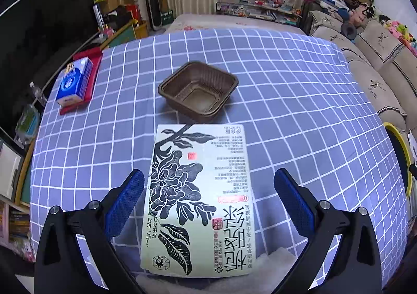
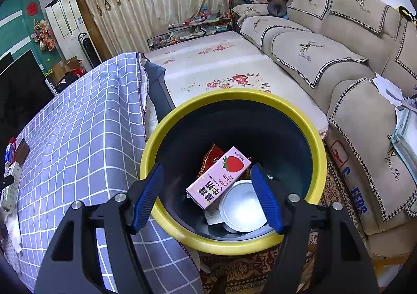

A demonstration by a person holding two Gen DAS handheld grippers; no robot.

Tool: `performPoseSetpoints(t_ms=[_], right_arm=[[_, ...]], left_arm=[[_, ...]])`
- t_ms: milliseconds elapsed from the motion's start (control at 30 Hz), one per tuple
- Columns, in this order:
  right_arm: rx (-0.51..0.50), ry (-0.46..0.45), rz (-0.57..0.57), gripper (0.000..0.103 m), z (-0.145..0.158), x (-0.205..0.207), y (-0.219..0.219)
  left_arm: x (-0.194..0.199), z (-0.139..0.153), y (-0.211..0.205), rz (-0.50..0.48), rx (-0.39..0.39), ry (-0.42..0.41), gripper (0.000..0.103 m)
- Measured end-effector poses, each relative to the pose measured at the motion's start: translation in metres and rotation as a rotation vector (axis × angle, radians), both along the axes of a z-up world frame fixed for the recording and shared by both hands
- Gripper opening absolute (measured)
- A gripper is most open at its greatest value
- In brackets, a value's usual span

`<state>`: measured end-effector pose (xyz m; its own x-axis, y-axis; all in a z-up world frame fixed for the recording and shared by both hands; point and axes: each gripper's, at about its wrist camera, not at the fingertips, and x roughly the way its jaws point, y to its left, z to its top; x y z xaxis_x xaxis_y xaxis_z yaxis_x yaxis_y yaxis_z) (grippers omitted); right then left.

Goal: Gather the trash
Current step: 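Grasp the printed paper box with the left gripper, then carry the paper box over the yellow bin and open the left gripper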

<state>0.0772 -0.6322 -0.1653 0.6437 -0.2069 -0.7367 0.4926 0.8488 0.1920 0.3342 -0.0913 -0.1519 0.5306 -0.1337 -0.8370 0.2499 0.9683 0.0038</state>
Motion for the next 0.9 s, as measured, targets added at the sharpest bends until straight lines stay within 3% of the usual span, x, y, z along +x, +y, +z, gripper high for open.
performPoseSetpoints(t_ms=[200, 433, 633, 900], right_arm=[[0.009, 0.004, 0.014, 0.067, -0.003, 0.002, 0.004], [0.009, -0.003, 0.016, 0.067, 0.000, 0.000, 0.003], [0.015, -0.004, 0.019, 0.067, 0.001, -0.001, 0.003], [0.014, -0.029, 0.010, 0.067, 0.009, -0.008, 0.000]], left_arm=[[0.003, -0.007, -0.002, -0.007, 0.006, 0.031, 0.097], [0.004, -0.011, 0.000, 0.012, 0.015, 0.044, 0.072], [0.000, -0.005, 0.004, 0.006, -0.021, 0.033, 0.071], [-0.017, 0.028, -0.013, -0.057, -0.052, -0.037, 0.071]])
